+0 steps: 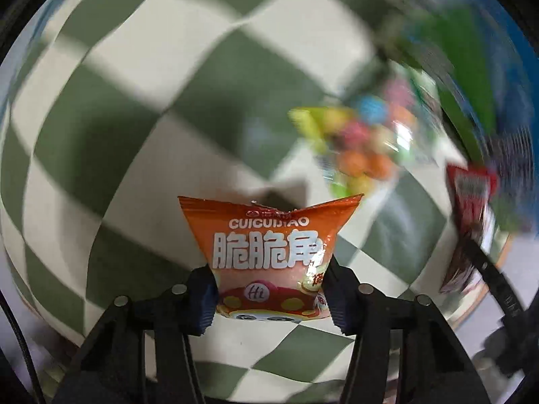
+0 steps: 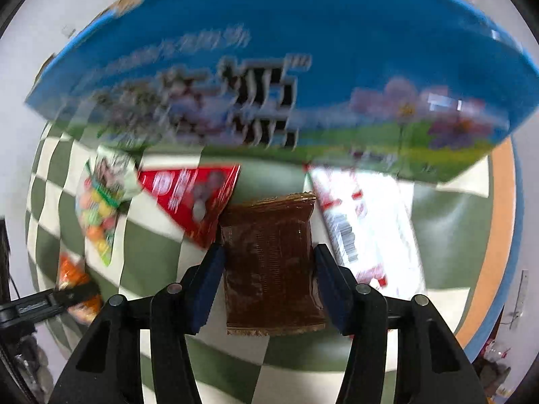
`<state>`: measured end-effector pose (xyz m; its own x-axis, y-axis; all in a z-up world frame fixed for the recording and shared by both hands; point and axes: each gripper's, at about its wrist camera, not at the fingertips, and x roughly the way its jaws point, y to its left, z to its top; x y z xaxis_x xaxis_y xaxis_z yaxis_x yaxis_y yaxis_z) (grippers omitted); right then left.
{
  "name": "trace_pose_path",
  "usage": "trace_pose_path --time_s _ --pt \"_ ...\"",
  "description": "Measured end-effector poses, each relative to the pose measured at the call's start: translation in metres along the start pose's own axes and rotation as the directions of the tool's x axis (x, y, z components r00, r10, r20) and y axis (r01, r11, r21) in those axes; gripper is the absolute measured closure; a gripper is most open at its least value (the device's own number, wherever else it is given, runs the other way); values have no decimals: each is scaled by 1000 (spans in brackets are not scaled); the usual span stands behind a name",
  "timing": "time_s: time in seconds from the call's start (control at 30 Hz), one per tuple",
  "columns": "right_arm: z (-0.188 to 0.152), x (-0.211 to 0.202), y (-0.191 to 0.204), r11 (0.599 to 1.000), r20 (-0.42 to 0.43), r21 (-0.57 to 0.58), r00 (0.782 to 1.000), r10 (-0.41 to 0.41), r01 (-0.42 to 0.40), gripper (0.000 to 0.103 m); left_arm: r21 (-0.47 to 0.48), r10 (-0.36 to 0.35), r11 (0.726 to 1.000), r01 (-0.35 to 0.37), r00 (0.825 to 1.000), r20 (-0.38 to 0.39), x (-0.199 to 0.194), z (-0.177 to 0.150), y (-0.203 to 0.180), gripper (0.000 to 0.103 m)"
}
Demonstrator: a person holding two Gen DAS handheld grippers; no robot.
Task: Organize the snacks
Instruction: 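Grasp the brown wafer packet with the right gripper while the left grasps the orange Cuicuijiao bag, then carry both packets into the box and open both grippers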
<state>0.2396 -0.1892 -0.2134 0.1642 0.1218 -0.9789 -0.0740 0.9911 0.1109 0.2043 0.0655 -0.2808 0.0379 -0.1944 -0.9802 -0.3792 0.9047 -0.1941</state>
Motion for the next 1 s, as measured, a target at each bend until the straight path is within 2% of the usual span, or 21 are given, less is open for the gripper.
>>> trace_pose_path --time_s 0.13,0.2,0.27,0.4,0.47,0.53,0.63,0.73,0.77,0.8,0.83,1.0 --pt "-29 0 1 999 -45 0 998 37 -37 46 206 65 976 -72 997 40 4 -16 -52 53" --pt "-48 -2 2 999 -78 -1 995 54 -54 46 310 100 944 -114 993 61 11 -26 -77 53" --pt "-65 -2 3 998 -105 -4 993 61 -62 46 356 110 927 -116 993 36 22 -34 -89 53" --pt "-81 5 1 998 -109 22 992 63 -61 45 350 99 933 -88 995 -14 37 -43 -93 49" --pt "-82 7 -1 997 -109 43 992 71 -67 42 344 85 936 -69 996 -31 38 -43 -92 45" --pt "-82 8 -2 995 -111 54 990 86 -80 35 333 74 941 -55 996 -46 41 -42 -83 43" --pt "-84 7 0 995 -124 54 988 95 -89 31 332 80 941 -58 995 -52 46 -51 -85 43" --pt "-84 10 3 996 -134 44 988 82 -77 31 335 85 940 -65 995 -43 46 -60 -89 44" --pt "-85 10 4 997 -133 40 988 76 -71 32 337 92 939 -75 995 -34 44 -49 -92 53" --pt "-87 11 6 998 -130 28 990 52 -49 42 346 96 934 -85 995 -16 34 -38 -94 57" --pt "-87 11 8 1000 -124 5 992 19 -19 44 359 95 929 -86 995 -7 29 -37 -96 58" --pt "-86 -4 18 1000 -57 -23 998 -5 4 44 406 78 909 -93 996 54 2 -41 -116 60"
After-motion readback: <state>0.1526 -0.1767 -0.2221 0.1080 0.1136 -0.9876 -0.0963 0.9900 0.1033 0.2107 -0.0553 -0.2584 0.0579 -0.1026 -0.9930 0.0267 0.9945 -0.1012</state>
